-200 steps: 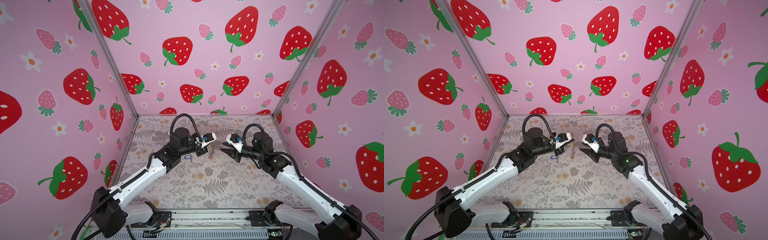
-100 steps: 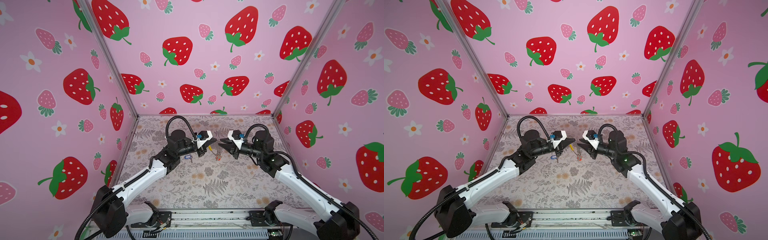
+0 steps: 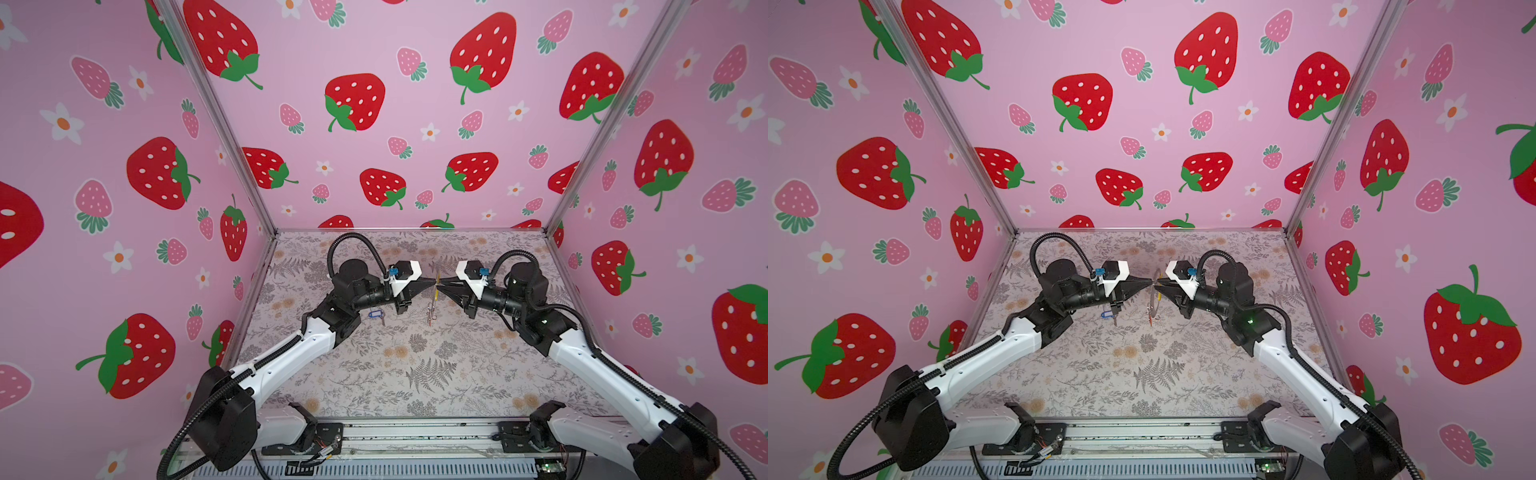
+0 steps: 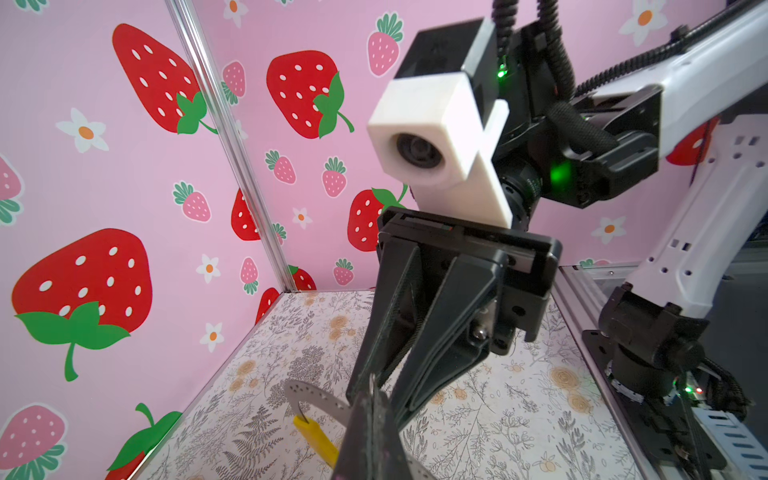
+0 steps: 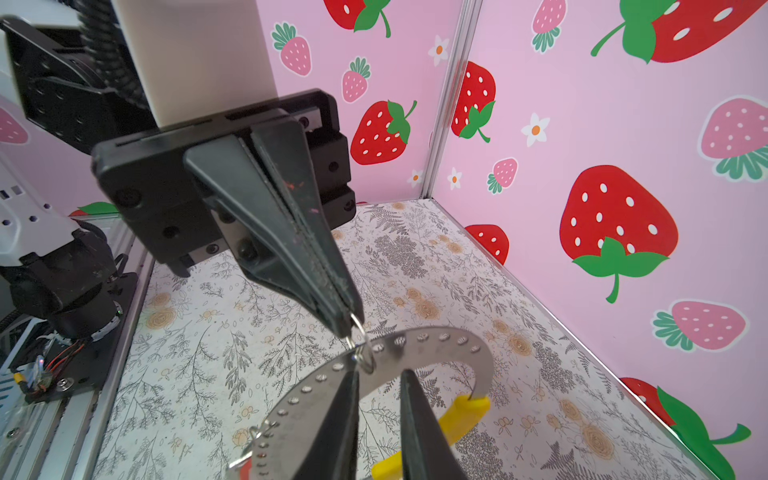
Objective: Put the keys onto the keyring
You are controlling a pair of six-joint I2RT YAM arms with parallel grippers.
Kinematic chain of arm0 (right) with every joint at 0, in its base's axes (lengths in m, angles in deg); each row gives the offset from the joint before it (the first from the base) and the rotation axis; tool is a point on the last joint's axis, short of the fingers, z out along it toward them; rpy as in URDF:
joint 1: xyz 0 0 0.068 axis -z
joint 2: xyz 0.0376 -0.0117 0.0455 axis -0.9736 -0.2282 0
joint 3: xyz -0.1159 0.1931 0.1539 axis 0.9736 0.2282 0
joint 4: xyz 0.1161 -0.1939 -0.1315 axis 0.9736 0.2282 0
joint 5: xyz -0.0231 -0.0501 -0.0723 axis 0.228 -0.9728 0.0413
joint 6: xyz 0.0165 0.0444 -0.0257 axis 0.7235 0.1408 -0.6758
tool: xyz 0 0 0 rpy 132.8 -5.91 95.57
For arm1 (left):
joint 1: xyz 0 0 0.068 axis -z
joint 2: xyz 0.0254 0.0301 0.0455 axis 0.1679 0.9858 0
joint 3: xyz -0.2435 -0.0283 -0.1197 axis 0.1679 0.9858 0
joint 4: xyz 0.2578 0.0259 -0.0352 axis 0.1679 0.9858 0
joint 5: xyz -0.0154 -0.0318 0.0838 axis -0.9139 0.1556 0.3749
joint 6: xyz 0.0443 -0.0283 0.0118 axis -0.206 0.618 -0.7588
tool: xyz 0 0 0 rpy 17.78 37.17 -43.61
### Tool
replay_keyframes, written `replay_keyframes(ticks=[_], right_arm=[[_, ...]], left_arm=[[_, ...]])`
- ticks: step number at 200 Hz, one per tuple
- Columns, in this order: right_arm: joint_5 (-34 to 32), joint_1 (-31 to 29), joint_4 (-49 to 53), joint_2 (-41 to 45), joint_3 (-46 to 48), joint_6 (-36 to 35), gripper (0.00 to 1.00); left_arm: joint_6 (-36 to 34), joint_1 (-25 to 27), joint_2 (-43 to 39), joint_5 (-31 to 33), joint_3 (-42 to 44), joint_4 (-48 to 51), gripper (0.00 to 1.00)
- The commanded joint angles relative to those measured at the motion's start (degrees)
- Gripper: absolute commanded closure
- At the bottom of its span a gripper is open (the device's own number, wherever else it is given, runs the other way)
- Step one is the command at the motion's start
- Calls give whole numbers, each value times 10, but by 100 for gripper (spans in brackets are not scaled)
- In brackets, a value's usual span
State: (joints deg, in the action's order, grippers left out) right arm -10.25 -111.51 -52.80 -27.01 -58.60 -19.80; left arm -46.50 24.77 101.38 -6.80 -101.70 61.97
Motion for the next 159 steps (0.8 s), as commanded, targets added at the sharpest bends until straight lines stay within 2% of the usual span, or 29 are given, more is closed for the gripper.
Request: replay_keyframes(ticks=[1,77,159], right_arm=[[17,3,-27,7,8,11,80],[35,3,-45,11,16,14,84],[38,3,-69,24,30,23,83]], left_arm=[[12,-4,0,-34,-4,-41,100],[10,-4,4,-41,-6,-40,100],[-6,-4,-3,-49,-6,-24,100]])
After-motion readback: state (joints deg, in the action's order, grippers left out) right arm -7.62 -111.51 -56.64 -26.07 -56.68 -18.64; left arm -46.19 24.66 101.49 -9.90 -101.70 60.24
